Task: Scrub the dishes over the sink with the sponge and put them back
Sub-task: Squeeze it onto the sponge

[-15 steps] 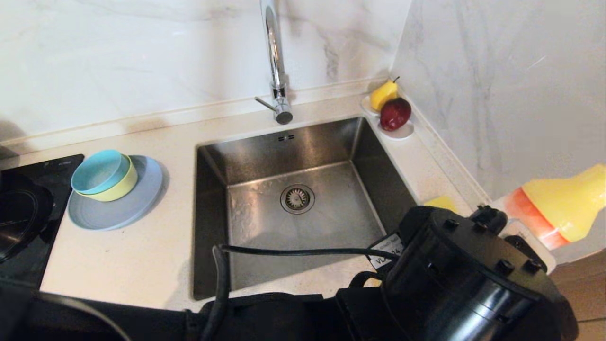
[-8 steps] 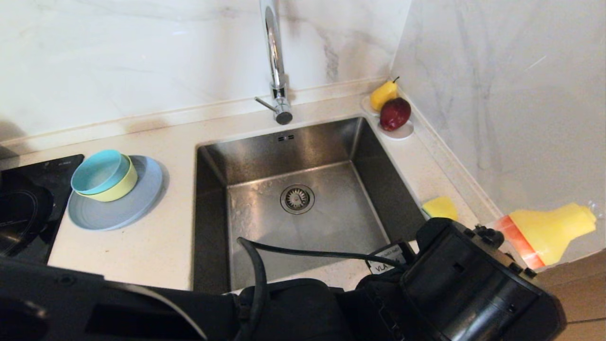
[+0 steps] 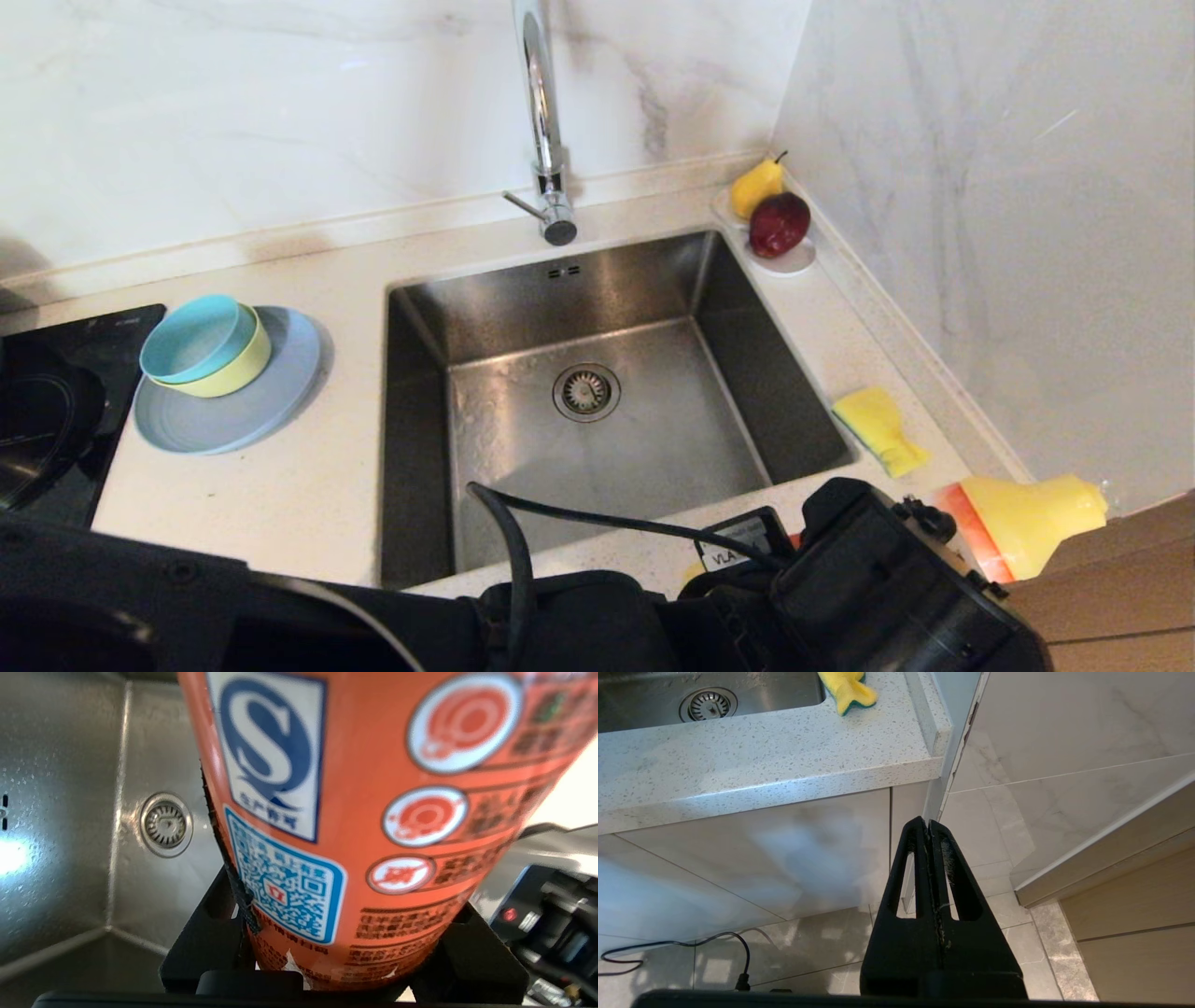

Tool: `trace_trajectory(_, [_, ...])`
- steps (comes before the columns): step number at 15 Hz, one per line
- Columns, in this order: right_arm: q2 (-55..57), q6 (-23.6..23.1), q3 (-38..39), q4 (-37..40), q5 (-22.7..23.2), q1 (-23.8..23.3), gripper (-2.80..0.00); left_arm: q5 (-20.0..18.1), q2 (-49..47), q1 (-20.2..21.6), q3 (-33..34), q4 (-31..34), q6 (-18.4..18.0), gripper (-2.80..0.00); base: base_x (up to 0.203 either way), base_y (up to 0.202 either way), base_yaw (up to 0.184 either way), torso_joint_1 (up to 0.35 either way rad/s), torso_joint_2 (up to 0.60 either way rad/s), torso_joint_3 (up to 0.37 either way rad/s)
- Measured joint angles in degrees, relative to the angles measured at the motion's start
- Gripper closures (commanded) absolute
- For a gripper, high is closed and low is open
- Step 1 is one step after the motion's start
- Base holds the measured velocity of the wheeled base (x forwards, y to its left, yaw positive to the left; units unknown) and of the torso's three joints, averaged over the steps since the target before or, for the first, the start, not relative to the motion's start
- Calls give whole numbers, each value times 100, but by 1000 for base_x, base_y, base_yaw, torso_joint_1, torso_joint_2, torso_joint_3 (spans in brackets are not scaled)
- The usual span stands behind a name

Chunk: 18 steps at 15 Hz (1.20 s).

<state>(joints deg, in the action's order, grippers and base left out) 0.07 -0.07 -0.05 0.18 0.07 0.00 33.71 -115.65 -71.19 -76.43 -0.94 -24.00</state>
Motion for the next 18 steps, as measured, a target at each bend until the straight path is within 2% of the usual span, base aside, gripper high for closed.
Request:
trace_trajectory(2, [0,1,-6,0,2,0,0,0,-53,9,74,20,-36,0,0,0,0,0,0,0])
trace_trajectory(4, [0,0,-5,0,2,0,0,-2,-90,35,83,318,-282,0,0,0,0,0,0,0])
trace_trajectory(9, [0,-1,2,0,6,0,0,-3,-164,121,-52,680,-543,0,0,0,0,0,0,0])
trace_trajectory(12, [0,0,0,0,2,0,0,-4,-249,174,-204,1097,-566,0,0,0,0,0,0,0])
trace_trajectory(18, [0,-1,-5,0,-1,0,0,-11,-519,342,-936,2100,-557,0,0,0,0,0,0,0])
